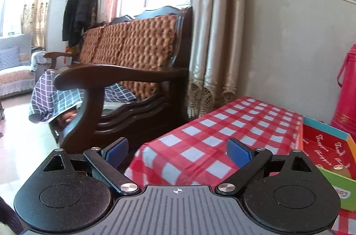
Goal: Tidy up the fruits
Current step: 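Grasp the orange with the right gripper, then carry the orange into the red box and open the right gripper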
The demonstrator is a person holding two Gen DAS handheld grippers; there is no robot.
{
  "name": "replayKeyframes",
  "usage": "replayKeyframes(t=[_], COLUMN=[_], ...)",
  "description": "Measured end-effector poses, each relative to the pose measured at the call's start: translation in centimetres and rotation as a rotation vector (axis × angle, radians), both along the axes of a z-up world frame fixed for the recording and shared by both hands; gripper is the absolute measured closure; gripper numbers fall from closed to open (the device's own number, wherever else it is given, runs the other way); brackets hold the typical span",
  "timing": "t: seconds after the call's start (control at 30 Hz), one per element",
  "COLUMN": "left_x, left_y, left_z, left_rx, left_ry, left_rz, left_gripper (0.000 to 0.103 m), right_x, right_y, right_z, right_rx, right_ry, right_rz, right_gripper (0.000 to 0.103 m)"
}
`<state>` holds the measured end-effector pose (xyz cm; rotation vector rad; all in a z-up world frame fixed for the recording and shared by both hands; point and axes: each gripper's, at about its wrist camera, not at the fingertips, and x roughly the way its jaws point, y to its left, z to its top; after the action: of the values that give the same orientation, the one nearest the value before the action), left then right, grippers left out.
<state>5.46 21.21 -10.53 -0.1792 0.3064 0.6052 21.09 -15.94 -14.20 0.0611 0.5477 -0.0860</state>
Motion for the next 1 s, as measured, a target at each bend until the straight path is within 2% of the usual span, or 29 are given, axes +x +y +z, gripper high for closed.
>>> replayKeyframes(t=[0.1,0.37,0.7,1.0], left_x=[-0.4,-1.3,-1.7,-2.4], left_y=[1.1,3.0,3.3,4.2], left_z=[-0.1,-0.5,-0.5,-0.6], left_rx=[-0.012,-0.045,-0.041,-0.056], left_ry=[0.003,0.001,-0.008,-0.013], left_rz=[0.024,0.078,0.081,0.109], left_gripper=[0.008,0.008,0.008,0.007], right_x=[0.4,0.0,-2.1,-2.6], right_y=[-0.1,0.6,6.6,12.6], right_z=[-0.3,0.1,3.7,3.9], right_rx=[0.002,0.018,0.065,0.062], right_ry=[0.02,0.001,-0.12,-0.105], right_rz=[-0.006,0.035,0.255,0.449], right_gripper=[0.079,0.08,0.08,0.08])
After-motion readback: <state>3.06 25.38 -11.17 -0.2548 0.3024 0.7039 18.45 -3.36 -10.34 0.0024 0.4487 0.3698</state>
